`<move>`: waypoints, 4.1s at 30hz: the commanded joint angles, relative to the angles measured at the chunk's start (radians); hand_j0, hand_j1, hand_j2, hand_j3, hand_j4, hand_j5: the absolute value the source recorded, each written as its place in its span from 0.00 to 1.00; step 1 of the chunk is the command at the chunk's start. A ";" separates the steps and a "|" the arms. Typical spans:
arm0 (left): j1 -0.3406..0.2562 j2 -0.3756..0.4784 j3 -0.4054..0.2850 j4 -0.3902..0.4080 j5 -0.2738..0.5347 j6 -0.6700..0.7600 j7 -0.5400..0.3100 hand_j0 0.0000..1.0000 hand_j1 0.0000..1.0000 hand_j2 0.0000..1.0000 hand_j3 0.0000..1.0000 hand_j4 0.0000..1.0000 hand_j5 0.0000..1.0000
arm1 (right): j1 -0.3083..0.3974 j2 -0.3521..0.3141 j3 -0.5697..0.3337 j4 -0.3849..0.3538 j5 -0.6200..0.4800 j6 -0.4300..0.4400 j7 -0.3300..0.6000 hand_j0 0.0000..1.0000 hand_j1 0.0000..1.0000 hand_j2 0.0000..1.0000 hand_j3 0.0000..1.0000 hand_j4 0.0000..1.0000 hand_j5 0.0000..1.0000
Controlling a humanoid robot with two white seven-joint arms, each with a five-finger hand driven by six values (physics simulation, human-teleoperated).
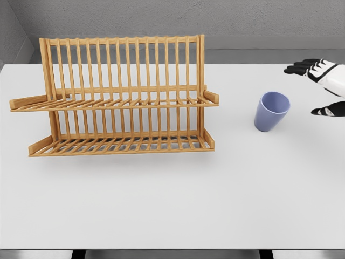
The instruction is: Right arm put cup on second shelf
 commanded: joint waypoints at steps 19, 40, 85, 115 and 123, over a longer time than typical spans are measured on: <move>0.000 0.000 0.000 0.000 0.000 0.000 0.000 1.00 1.00 1.00 1.00 1.00 1.00 | -0.347 0.103 0.208 0.048 -0.024 0.001 0.405 1.00 1.00 1.00 1.00 1.00 1.00; 0.000 0.000 0.000 0.000 0.000 0.000 0.000 1.00 1.00 1.00 1.00 1.00 1.00 | -0.426 0.133 0.363 0.220 0.002 0.001 0.405 1.00 1.00 1.00 1.00 1.00 1.00; 0.000 0.000 0.000 0.000 0.000 0.000 0.000 1.00 1.00 1.00 1.00 1.00 1.00 | -0.540 0.230 0.516 0.386 0.010 0.001 0.405 0.66 0.66 0.66 0.66 0.66 0.66; 0.000 0.000 0.000 0.000 0.000 0.000 0.000 1.00 1.00 1.00 1.00 1.00 1.00 | -0.623 0.216 0.397 0.262 0.010 0.001 0.405 0.64 0.64 0.64 0.64 0.64 0.64; 0.000 0.000 0.000 0.000 0.000 0.000 0.000 1.00 1.00 1.00 1.00 1.00 1.00 | -0.624 0.216 0.352 0.177 0.010 0.001 0.405 0.64 0.64 0.64 0.64 0.64 0.64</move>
